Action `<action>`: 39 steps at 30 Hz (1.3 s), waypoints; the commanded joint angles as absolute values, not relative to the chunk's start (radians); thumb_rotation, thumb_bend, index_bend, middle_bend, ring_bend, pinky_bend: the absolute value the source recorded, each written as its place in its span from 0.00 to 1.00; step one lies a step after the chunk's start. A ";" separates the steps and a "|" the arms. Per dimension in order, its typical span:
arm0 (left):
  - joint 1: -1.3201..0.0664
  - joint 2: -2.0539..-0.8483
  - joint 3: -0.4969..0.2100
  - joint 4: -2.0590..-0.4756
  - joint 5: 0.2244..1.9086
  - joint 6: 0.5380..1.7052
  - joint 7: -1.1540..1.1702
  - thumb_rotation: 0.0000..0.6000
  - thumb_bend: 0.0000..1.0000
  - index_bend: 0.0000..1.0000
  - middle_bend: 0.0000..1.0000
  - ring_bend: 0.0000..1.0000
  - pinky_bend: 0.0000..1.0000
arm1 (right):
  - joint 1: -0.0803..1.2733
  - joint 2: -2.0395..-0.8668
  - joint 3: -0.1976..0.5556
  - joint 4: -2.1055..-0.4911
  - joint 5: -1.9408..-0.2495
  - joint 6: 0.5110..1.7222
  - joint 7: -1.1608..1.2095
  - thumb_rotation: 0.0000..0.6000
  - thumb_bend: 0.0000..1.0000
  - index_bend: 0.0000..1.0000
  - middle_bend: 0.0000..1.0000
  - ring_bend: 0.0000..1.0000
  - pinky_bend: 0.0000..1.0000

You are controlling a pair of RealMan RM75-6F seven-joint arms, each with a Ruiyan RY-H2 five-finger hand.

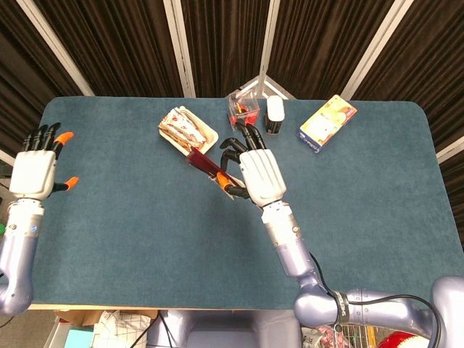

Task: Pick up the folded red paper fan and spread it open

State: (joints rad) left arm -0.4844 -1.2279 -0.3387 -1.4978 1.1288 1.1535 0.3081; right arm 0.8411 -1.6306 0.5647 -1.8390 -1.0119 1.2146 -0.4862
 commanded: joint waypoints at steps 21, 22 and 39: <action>-0.744 -1.334 -0.403 -1.376 1.156 0.804 -0.026 1.00 0.11 0.30 0.06 0.00 0.00 | 0.890 -1.612 0.603 -1.970 -0.828 1.274 -0.494 1.00 0.58 0.75 0.36 0.08 0.06; -0.748 -1.340 -0.402 -1.380 1.168 0.806 -0.052 1.00 0.11 0.31 0.06 0.00 0.00 | 0.892 -1.610 0.604 -1.974 -0.823 1.278 -0.492 1.00 0.58 0.75 0.36 0.08 0.06; -0.819 -1.429 -0.383 -1.457 1.140 0.793 -0.141 1.00 0.13 0.38 0.08 0.00 0.00 | 0.909 -1.594 0.612 -2.031 -0.753 1.317 -0.447 1.00 0.58 0.76 0.36 0.08 0.06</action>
